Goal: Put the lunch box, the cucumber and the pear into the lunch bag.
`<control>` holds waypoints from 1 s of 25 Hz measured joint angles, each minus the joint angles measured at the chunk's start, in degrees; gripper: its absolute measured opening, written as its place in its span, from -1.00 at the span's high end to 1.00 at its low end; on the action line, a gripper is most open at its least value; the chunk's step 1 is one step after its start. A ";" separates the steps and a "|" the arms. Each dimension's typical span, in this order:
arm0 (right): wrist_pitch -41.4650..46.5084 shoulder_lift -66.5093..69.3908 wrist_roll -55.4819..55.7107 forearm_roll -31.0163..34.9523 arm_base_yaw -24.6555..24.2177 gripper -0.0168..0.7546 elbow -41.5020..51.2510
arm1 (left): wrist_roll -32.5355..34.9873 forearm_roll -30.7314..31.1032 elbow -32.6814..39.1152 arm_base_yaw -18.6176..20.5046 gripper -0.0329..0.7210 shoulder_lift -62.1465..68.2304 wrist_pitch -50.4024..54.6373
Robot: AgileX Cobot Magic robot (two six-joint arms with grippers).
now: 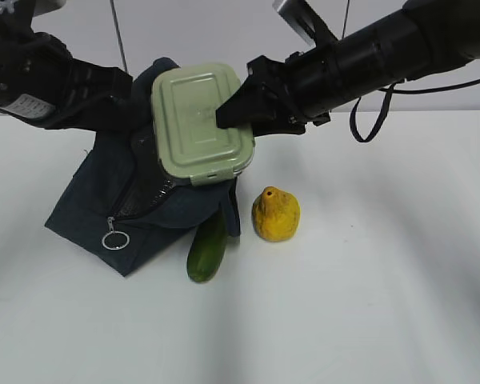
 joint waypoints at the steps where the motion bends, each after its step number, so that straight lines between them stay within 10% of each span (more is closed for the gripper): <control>1: 0.05 0.29 0.46 -1.14 0.00 -0.04 0.00 | 0.00 -0.05 0.00 0.00 0.90 0.00 -0.14; 25: -0.64 3.18 5.46 -6.75 0.15 -0.03 0.00 | 0.15 -4.32 0.00 0.00 0.90 0.00 -1.34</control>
